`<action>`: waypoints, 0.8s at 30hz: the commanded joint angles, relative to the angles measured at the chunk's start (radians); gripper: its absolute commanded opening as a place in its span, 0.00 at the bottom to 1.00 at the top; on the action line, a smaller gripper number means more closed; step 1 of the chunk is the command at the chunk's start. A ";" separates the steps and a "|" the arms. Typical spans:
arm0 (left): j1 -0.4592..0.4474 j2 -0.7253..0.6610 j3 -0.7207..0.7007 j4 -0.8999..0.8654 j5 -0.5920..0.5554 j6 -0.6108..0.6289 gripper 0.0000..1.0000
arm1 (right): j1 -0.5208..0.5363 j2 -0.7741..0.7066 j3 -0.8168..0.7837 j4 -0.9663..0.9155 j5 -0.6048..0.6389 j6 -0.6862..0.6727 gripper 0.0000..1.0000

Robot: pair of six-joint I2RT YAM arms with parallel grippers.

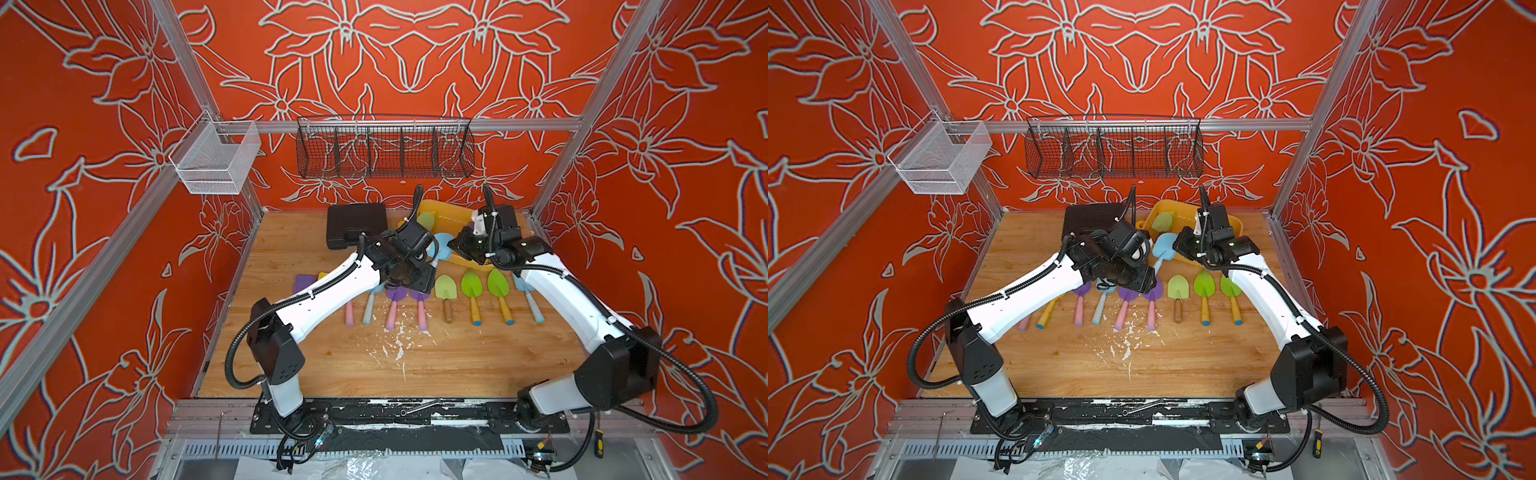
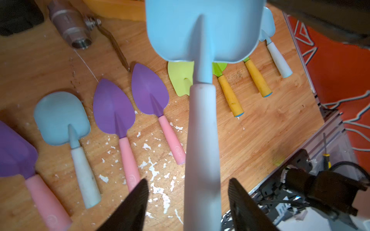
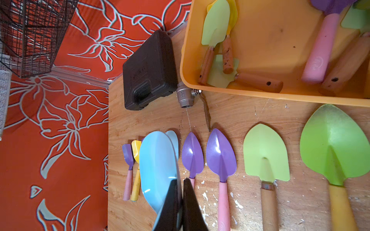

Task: Take the shovel out of the storage box
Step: Place the shovel at the center of the board.

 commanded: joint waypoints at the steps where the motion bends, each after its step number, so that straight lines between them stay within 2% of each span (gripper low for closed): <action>1: -0.006 0.012 0.024 -0.024 -0.038 0.024 0.46 | 0.013 -0.006 0.026 -0.025 0.025 0.014 0.00; 4: -0.006 -0.003 0.020 -0.013 -0.051 0.032 0.29 | 0.023 -0.007 0.024 -0.042 0.035 0.010 0.00; 7: -0.006 -0.015 -0.016 0.013 -0.036 0.046 0.22 | 0.026 -0.013 0.013 -0.029 0.029 0.023 0.00; 13: -0.005 -0.033 -0.050 0.042 -0.026 0.077 0.01 | 0.028 -0.027 0.017 -0.007 -0.006 0.046 0.00; 14: -0.005 -0.037 -0.053 0.046 -0.027 0.082 0.00 | 0.028 -0.026 0.023 -0.010 -0.015 0.046 0.00; 16: -0.002 -0.046 -0.056 0.051 -0.034 0.091 0.00 | 0.028 -0.029 0.031 -0.016 -0.030 0.045 0.20; 18: 0.004 -0.059 -0.062 0.059 -0.029 0.093 0.00 | 0.028 -0.036 0.035 -0.018 -0.040 0.036 0.46; 19: 0.007 -0.070 -0.077 0.071 -0.024 0.093 0.00 | 0.028 -0.041 0.036 -0.015 -0.046 0.027 0.56; 22: 0.013 -0.103 -0.116 0.093 -0.025 0.092 0.00 | 0.028 -0.061 0.038 -0.021 -0.045 0.002 0.81; 24: 0.019 -0.127 -0.147 0.106 -0.030 0.087 0.00 | 0.027 -0.077 0.042 -0.033 -0.038 -0.016 0.89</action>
